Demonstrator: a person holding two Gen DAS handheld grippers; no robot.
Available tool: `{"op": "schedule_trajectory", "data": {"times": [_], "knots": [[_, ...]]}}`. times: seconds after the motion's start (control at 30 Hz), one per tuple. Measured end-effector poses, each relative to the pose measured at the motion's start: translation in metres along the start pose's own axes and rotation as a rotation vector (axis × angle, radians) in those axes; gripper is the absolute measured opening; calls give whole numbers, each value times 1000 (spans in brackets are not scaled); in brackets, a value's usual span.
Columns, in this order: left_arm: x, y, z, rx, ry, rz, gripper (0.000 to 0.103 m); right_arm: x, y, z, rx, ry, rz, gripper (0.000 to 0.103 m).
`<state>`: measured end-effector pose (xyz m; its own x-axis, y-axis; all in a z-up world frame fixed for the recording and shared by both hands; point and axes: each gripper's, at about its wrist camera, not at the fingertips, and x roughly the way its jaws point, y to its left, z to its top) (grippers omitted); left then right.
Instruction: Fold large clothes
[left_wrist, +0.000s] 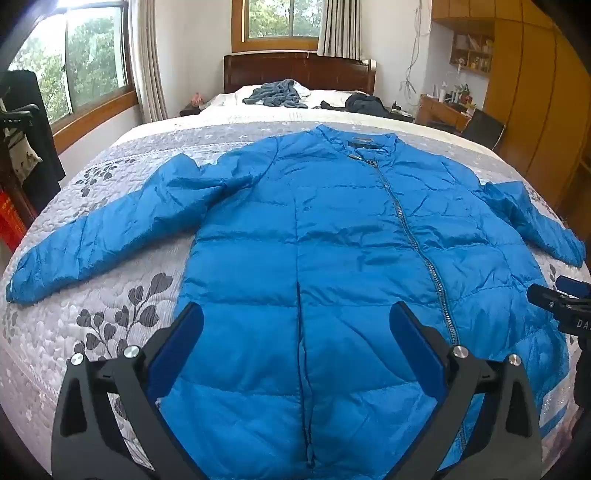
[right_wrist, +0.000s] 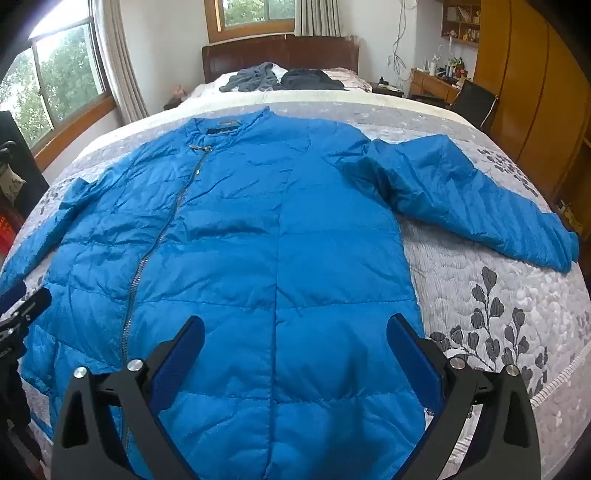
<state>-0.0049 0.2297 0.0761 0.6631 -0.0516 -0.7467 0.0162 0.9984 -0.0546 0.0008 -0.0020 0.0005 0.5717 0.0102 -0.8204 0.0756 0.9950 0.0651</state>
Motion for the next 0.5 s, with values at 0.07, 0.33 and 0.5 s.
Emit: {"op": "schedule_trajectory", "data": {"times": [0.07,0.33,0.5], "knots": [[-2,-1,-1,10,-4,7,100,-1,-2,4,4,8,5,99],[1,2,0,5,-1,7,100,-4,2,-1,-12,-25,-23,99],[3,4,0,9,-4,7,100,-2,2,0,-14,-24,-24,99]]}}
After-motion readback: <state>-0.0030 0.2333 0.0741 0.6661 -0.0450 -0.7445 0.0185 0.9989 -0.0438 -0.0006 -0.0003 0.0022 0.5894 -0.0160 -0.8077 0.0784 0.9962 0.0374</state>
